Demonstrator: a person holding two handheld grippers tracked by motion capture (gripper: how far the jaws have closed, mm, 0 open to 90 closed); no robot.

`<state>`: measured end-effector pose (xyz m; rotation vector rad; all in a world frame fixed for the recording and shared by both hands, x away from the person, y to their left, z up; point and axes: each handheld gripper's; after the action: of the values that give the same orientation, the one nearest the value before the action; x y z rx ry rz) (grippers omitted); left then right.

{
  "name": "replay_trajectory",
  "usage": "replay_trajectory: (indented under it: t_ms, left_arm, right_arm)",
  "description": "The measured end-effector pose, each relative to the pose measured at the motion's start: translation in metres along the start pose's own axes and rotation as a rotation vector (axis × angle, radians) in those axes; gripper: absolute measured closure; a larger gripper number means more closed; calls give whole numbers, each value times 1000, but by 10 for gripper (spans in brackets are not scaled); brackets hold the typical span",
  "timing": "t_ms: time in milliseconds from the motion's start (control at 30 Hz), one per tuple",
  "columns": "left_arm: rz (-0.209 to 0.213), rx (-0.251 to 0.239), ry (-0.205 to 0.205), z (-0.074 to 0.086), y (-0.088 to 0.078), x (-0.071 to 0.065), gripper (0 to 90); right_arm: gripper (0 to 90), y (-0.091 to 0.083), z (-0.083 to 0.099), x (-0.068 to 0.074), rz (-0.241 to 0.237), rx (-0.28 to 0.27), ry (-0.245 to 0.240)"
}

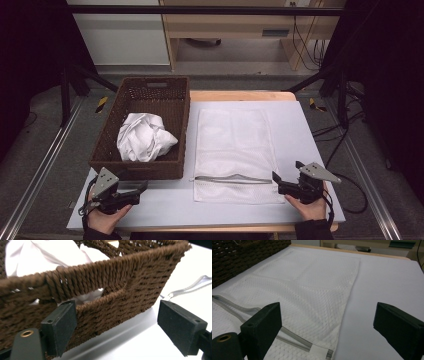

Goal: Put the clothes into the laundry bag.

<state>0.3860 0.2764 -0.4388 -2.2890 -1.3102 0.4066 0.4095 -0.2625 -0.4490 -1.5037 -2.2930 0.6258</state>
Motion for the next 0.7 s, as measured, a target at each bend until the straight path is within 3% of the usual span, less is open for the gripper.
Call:
replay_trajectory:
  t_ms: [433, 700]
  left_arm:
    - [-34, -73, -52, -12, -19, -2, 170]
    - [-56, -93, -35, -31, -25, 2, 167]
  right_arm:
    - [91, 2, -4, 13, -22, -13, -25]
    - [94, 4, -6, 17, -20, -15, -22]
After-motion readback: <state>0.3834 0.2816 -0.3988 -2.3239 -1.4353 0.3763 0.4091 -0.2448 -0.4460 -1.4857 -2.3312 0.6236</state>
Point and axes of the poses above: each handheld gripper's, and its own axes: y roughly forward along the jaws, z roughly out of its underside, x roughly to its left, and after that the axes turned 7 degrees about x, right-handed
